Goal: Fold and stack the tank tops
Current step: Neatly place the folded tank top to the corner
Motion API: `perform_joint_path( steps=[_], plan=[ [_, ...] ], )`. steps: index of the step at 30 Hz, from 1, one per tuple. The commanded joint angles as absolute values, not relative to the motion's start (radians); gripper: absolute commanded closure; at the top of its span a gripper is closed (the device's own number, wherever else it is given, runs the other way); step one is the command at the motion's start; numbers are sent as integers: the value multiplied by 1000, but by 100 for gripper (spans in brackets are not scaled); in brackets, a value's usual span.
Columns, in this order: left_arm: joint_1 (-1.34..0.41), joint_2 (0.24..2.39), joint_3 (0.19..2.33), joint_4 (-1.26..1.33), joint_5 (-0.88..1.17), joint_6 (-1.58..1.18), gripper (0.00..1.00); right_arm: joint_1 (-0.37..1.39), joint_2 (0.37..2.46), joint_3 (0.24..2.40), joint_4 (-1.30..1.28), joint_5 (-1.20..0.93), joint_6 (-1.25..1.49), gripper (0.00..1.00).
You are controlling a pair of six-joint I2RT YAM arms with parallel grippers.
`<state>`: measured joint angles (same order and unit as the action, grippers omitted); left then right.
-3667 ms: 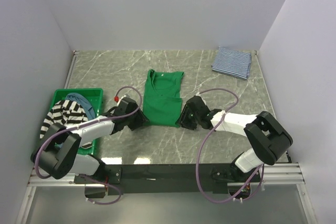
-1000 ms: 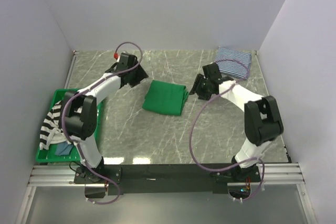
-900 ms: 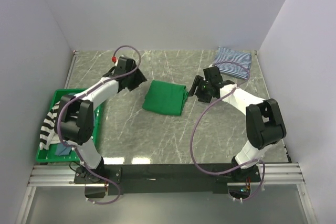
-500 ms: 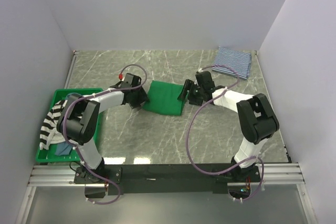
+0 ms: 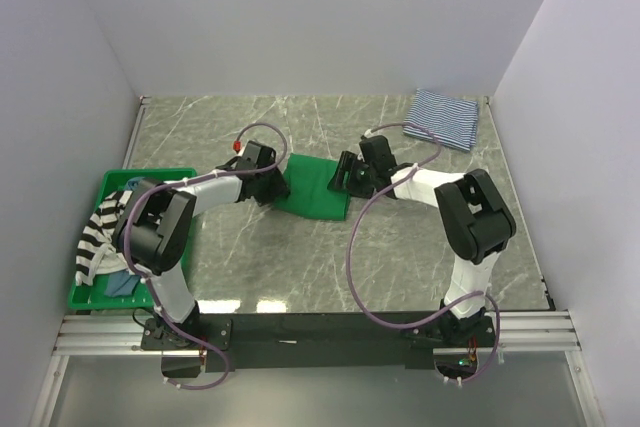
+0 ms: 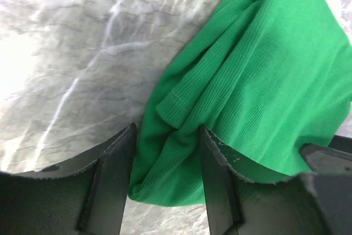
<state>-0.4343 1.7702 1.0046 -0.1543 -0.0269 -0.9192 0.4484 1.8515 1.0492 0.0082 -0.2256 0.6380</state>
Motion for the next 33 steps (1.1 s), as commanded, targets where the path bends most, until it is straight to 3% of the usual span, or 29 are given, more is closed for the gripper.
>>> perform_joint_path(
  steps=[1, 5, 9, 12, 18, 33],
  plan=[
    [-451, 1818, 982, -150, -8, -940, 45, 474, 1897, 1075, -9, -222, 637, 27],
    [-459, 1830, 982, -143, 14, -948, 46, 479, 1917, 1089, -14, -230, 637, 43],
    [-462, 1821, 982, -144, 20, -943, 46, 479, 1931, 1117, -54, -203, 620, 79],
    [-460, 1790, 999, -181, 8, -930, 43, 479, 1930, 1152, -103, -149, 586, 100],
    [-422, 1678, 1071, -282, -49, -890, 31, 474, 1919, 1259, -215, -40, 476, 100],
    [-383, 1316, 945, -344, -8, -844, 32, 361, 2124, 1710, -434, 259, 154, 100]
  ],
)
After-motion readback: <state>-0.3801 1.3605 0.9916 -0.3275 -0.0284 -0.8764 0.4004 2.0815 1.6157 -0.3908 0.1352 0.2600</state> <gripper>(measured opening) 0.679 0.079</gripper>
